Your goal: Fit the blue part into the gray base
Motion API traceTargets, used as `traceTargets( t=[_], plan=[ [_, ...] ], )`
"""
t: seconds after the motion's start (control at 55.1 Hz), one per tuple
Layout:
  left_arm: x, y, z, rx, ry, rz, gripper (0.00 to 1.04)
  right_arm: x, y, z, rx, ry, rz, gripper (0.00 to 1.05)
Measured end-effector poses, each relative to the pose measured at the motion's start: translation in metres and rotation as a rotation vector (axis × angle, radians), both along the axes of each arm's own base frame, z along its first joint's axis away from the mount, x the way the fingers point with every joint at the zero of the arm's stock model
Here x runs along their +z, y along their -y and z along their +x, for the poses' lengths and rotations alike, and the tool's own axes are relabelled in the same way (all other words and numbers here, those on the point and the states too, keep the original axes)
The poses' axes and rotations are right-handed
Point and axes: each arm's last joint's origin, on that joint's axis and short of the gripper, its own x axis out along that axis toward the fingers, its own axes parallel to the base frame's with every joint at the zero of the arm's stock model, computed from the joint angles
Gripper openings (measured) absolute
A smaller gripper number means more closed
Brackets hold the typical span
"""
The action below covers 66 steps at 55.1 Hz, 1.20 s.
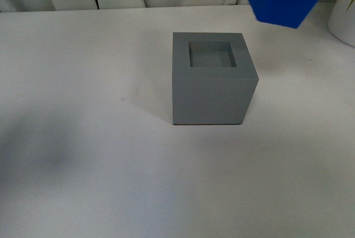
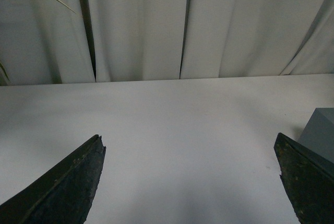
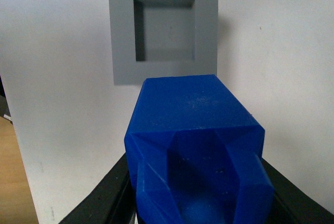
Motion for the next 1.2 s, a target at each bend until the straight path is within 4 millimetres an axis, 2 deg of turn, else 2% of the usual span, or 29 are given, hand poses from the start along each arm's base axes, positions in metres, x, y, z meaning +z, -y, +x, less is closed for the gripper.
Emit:
traceTargets(
  t=[0.236,0.417,0.853,1.198],
  plan=[
    [0.000,0.000,0.000,0.000,0.000,0.000,0.99,-0.015,-0.041,0.006,0.058,-0.036,-0.014,0.47],
    [0.000,0.000,0.000,0.000,0.000,0.000,0.99,-0.022,-0.055,0.011,0.072,-0.044,-0.036,0.47],
    [0.000,0.000,0.000,0.000,0.000,0.000,0.99,-0.036,-0.068,0.020,0.069,-0.074,-0.048,0.47],
    [0.000,0.000,0.000,0.000,0.000,0.000,0.99,-0.037,-0.072,0.018,0.074,-0.066,-0.068,0.47]
  ],
)
